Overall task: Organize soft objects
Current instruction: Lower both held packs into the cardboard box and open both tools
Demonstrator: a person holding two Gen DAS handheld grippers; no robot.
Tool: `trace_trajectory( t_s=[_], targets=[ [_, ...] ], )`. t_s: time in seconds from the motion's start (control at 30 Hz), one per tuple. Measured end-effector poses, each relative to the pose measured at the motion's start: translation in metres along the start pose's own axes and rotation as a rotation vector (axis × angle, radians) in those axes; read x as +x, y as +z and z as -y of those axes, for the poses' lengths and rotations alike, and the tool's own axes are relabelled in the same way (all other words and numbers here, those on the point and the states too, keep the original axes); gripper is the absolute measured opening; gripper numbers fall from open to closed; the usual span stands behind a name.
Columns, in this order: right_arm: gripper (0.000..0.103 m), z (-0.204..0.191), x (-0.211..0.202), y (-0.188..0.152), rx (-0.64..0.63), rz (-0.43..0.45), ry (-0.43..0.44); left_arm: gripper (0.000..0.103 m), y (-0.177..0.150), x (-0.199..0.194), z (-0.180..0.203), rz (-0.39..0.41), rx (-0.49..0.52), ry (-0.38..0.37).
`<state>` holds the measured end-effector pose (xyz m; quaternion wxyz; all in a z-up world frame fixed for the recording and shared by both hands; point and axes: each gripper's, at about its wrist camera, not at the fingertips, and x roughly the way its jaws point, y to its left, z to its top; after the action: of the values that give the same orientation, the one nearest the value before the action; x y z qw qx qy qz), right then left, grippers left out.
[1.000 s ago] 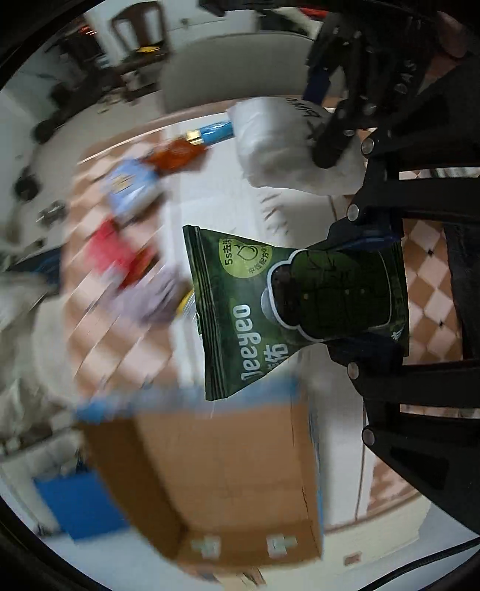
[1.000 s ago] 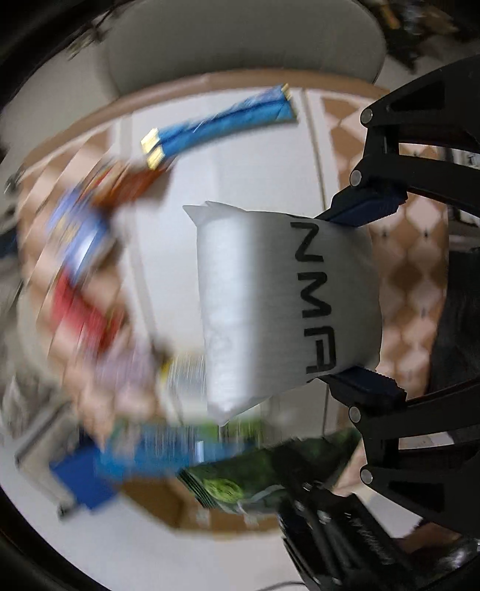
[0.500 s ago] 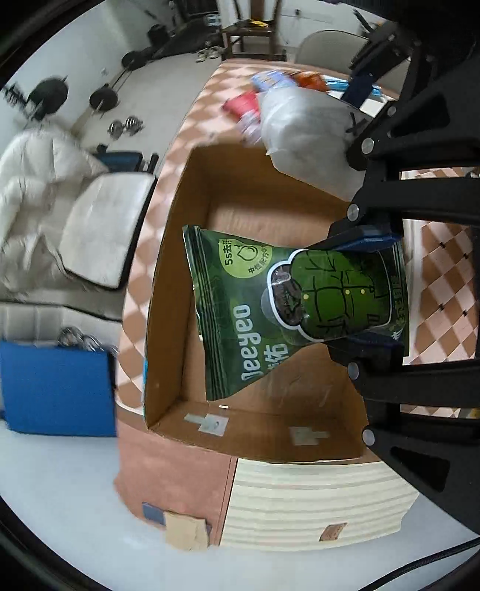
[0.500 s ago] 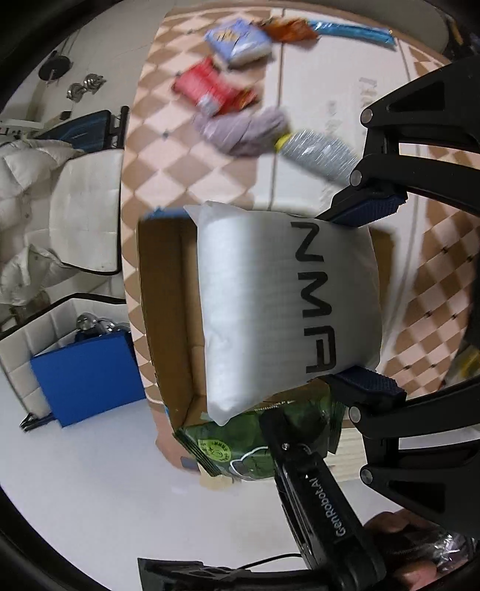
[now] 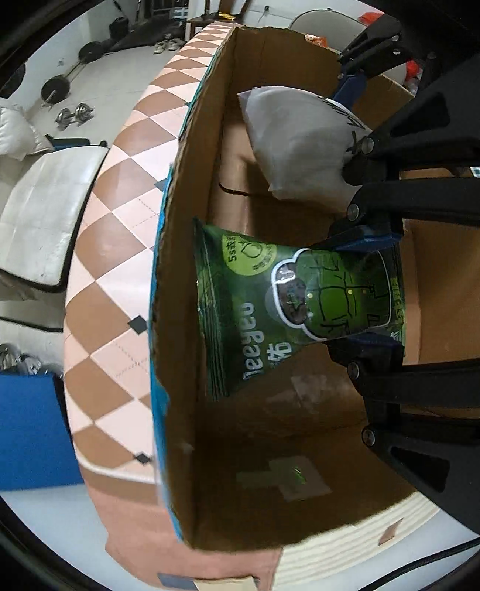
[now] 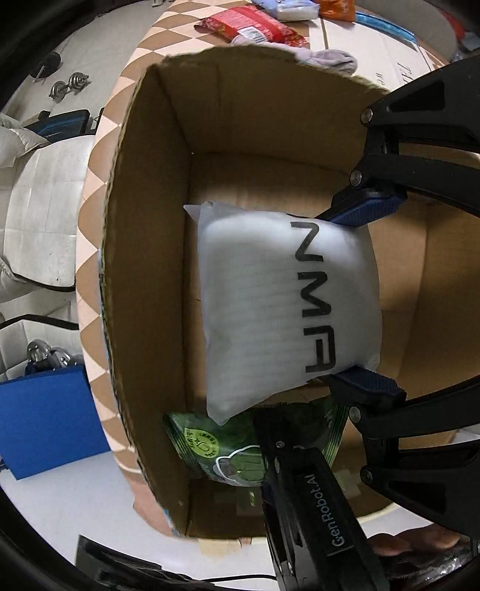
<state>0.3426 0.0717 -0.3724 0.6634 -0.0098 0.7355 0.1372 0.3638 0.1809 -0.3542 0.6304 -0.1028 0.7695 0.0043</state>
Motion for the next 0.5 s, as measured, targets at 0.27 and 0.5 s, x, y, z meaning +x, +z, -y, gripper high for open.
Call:
trace_trajectory(
  t_s=[0.27,0.5],
  targets=[
    [0.084,-0.009,0.008,0.013,-0.023,0.0,-0.036,0.053,-0.004,-0.003,0.014,0.027,0.057,0.049],
    [0.103,-0.022,-0.01,-0.002,-0.048,0.044,-0.072,0.09,-0.029,-0.023,0.004,0.109,0.035,0.061]
  ],
)
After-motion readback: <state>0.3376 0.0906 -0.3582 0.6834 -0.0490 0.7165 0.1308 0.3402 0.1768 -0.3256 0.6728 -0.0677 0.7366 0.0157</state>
